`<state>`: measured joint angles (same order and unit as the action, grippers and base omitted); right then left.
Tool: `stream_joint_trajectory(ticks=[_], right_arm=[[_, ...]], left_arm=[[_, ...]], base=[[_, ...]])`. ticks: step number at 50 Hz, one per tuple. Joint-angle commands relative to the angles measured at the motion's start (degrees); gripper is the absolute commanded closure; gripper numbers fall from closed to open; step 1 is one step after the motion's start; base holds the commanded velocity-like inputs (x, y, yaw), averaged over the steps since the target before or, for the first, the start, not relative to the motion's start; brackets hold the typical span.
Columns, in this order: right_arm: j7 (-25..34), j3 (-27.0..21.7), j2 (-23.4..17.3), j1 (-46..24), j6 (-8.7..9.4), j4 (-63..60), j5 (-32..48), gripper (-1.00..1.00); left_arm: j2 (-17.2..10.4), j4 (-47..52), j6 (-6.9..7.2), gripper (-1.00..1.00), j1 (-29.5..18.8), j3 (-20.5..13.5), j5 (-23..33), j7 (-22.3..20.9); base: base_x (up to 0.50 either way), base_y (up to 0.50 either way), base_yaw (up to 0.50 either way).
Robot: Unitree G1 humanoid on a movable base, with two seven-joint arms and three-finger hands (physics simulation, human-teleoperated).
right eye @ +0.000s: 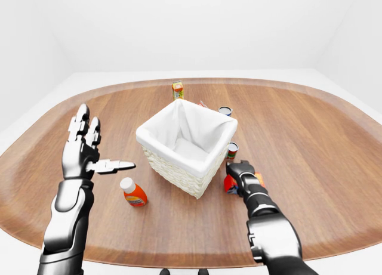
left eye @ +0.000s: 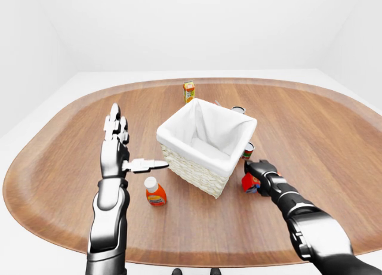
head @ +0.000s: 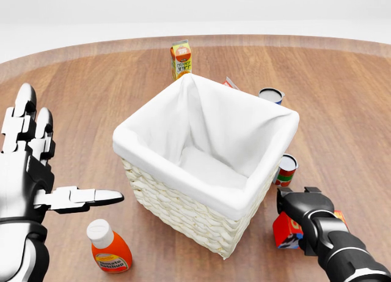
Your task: Pick up the butter and put it in the basket.
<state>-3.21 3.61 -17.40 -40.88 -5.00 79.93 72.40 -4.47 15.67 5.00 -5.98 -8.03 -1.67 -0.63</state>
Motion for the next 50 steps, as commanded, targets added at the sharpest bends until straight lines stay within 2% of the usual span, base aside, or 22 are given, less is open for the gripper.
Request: stream_joint_trajectory(ticks=[1,12,28,39,50], right_arm=[[-1.2,-0.3,-1.2,-0.1,0.0,-0.7,-0.8,1.0],[0.2,-2.0,-4.3,-0.1,0.0,-1.3,-6.0,1.0],[5.3,-6.4,-9.3,-0.7,0.0,-2.6,-21.9,1.0],[8.2,-8.5,-11.1,-0.4,0.0,-3.7,-31.1,1.0],[10.4,-9.4,-13.5,-1.9,0.0,-4.9,-36.7,1.0]], left_arm=[[-0.1,0.4,0.0,-1.0,0.0,-0.1,0.0,0.0],[-0.3,0.3,0.0,-1.0,-0.6,-0.3,-0.1,0.0],[-0.5,0.9,0.0,-1.0,-1.3,-0.3,0.0,0.0],[-0.5,1.6,0.0,-1.0,-1.4,-0.2,0.3,0.0],[-0.6,1.5,0.0,-1.0,-1.8,-0.3,0.1,0.1]], base=[[0.0,0.0,0.0],[0.0,0.0,0.0],[0.0,0.0,0.0],[0.0,0.0,0.0],[0.0,0.0,0.0]])
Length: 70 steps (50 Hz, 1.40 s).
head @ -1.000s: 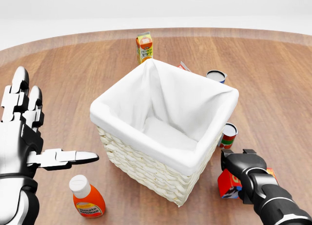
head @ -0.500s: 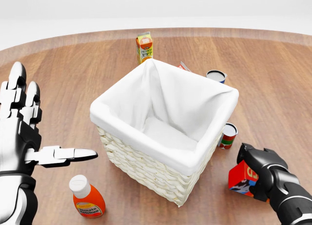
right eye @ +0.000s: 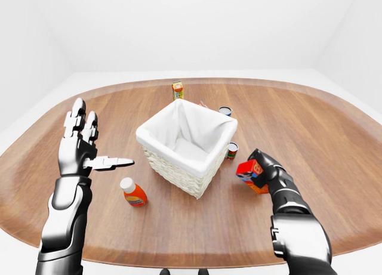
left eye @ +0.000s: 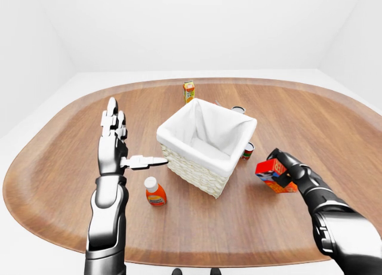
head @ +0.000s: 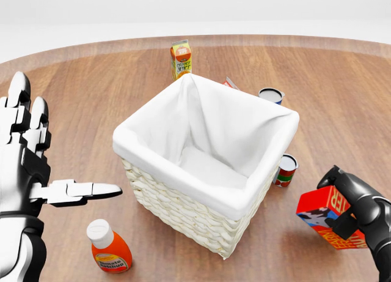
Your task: Pick up the butter and put it in the basket.
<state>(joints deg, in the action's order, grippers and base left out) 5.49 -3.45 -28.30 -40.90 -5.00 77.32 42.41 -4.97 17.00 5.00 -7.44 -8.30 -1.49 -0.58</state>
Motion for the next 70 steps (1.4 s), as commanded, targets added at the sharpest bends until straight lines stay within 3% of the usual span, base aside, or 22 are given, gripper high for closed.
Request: stream_joint_trajectory(ticks=[1,19,41,59,70], right_arm=[[2.0,-2.8,-2.9,-2.5,0.0,-2.5,-7.7,1.0],[4.7,-5.1,-6.2,-8.4,0.0,-6.2,-16.4,1.0],[6.0,-5.7,-6.9,-18.1,0.0,-11.6,-21.1,1.0],[6.6,-5.2,-2.9,-24.7,0.0,-16.3,-24.4,1.0],[7.1,-4.9,0.7,-24.4,0.0,-19.0,-27.8,1.0]], left_arm=[[-0.1,0.4,0.0,-1.0,-0.3,0.0,0.1,0.1],[0.1,1.2,0.0,-1.0,0.0,0.1,0.1,0.2],[-0.3,1.4,0.0,-1.0,-0.9,-0.3,-0.1,0.1],[-0.2,1.9,0.0,-1.0,-0.6,-0.2,0.1,0.1],[-0.2,1.8,0.0,-1.0,-0.6,-0.2,0.1,0.1]], base=[[0.0,0.0,0.0],[0.0,0.0,0.0],[0.0,0.0,0.0],[0.0,0.0,0.0],[0.0,0.0,0.0]])
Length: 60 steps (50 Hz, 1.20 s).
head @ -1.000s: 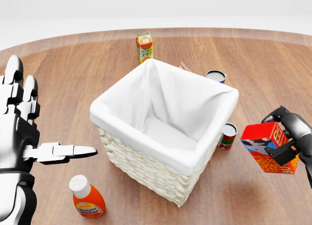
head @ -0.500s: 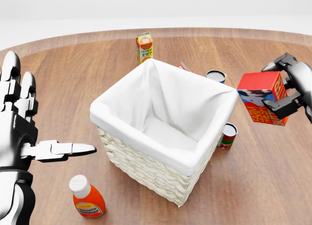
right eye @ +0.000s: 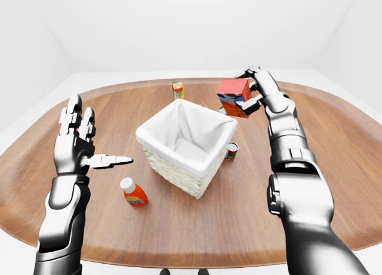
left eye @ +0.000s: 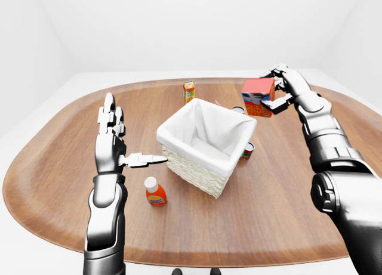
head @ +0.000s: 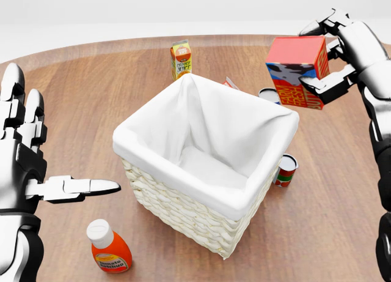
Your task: Pick up the butter and put it in the basket.
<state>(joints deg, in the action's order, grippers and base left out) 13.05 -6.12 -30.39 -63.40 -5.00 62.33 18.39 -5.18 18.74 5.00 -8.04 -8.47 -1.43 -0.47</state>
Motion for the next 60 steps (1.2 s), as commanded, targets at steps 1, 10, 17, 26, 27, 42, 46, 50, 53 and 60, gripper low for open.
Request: stream_joint_trajectory(ticks=[1,10,17,26,27,42,46,50,53,60], right_arm=[[-0.6,-2.2,3.3,-1.9,0.0,-4.0,-4.1,1.0],[-1.6,-1.4,6.9,-2.6,0.0,-1.7,-6.1,1.0],[-2.0,-1.0,8.7,-3.3,0.0,-0.5,-7.3,1.0],[-3.2,-0.2,11.2,-3.5,0.0,0.8,-7.7,1.0],[-3.2,-0.2,11.5,-3.4,0.0,0.9,-7.7,1.0],[-4.1,0.2,14.4,-3.9,0.0,4.3,-7.5,1.0],[-4.7,0.2,15.5,-3.6,0.0,5.1,-8.0,1.0],[-5.1,0.0,16.9,-3.5,0.0,5.4,-9.1,1.0],[-5.7,0.1,17.5,-3.6,0.0,5.8,-9.6,1.0],[-7.1,0.3,19.2,-4.0,0.0,7.0,-10.2,1.0]], left_arm=[[-0.1,-0.1,0.0,-1.0,0.0,-0.1,0.0,0.0],[-0.3,-0.2,0.0,-1.0,-0.7,-0.2,-0.1,0.0],[-0.3,-0.3,0.0,-1.0,-0.6,-0.3,-0.1,0.0],[-0.2,-0.3,0.0,-1.0,-0.1,-0.3,-0.2,0.0],[-0.2,-0.2,0.0,-1.0,-0.1,-0.4,-0.2,0.0],[-0.1,0.0,0.0,-1.0,0.0,-0.3,-0.3,0.0],[0.0,0.2,0.0,-1.0,0.4,-0.3,-0.3,0.0],[0.1,0.0,0.0,-1.0,0.5,-0.3,-0.3,0.1],[0.2,-0.1,0.0,-1.0,0.7,-0.1,-0.2,0.1],[0.1,-0.6,0.0,-1.0,0.3,-0.2,-0.3,0.1]], base=[[0.0,0.0,0.0],[0.0,0.0,0.0],[0.0,0.0,0.0],[0.0,0.0,0.0],[0.0,0.0,0.0],[0.0,0.0,0.0],[0.0,0.0,0.0],[0.0,0.0,0.0],[0.0,0.0,0.0],[0.0,0.0,0.0]])
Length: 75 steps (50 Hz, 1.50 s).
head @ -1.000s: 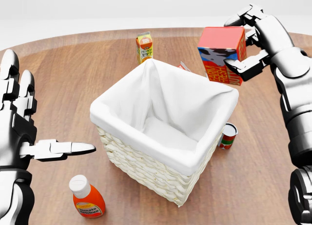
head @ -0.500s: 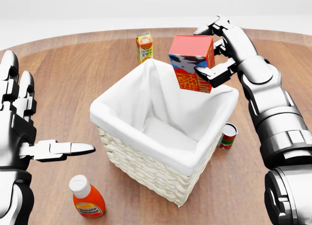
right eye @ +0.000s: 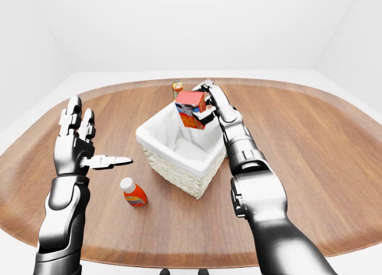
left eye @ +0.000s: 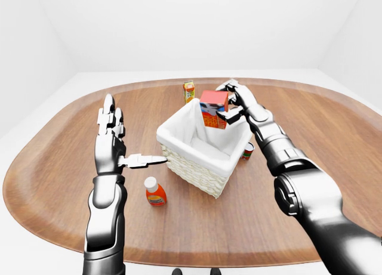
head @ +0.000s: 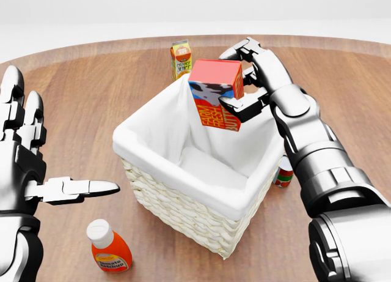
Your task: Pick up the butter and put it in the basket.
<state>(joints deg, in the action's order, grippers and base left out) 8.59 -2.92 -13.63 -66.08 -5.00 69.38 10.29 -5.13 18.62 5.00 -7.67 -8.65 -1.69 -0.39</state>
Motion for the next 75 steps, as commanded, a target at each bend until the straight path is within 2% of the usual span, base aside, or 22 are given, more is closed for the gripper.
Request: stream_joint_trajectory(ticks=[1,30,75], right_arm=[[-2.7,-2.8,2.6,-1.3,0.0,0.1,-2.1,1.0],[-7.4,-3.4,6.4,-0.8,0.0,4.5,-0.9,1.0],[-10.8,-4.1,7.2,2.8,0.0,6.4,2.7,1.0]], left_arm=[[0.0,-0.5,0.0,-1.0,-0.1,0.0,-0.1,0.0],[-0.1,-1.1,0.0,-1.0,0.1,-0.2,-0.3,-0.1],[0.2,-2.1,0.0,-1.0,0.6,0.1,-0.2,0.0]], base=[[0.0,0.0,0.0],[0.0,0.0,0.0],[0.0,0.0,0.0]])
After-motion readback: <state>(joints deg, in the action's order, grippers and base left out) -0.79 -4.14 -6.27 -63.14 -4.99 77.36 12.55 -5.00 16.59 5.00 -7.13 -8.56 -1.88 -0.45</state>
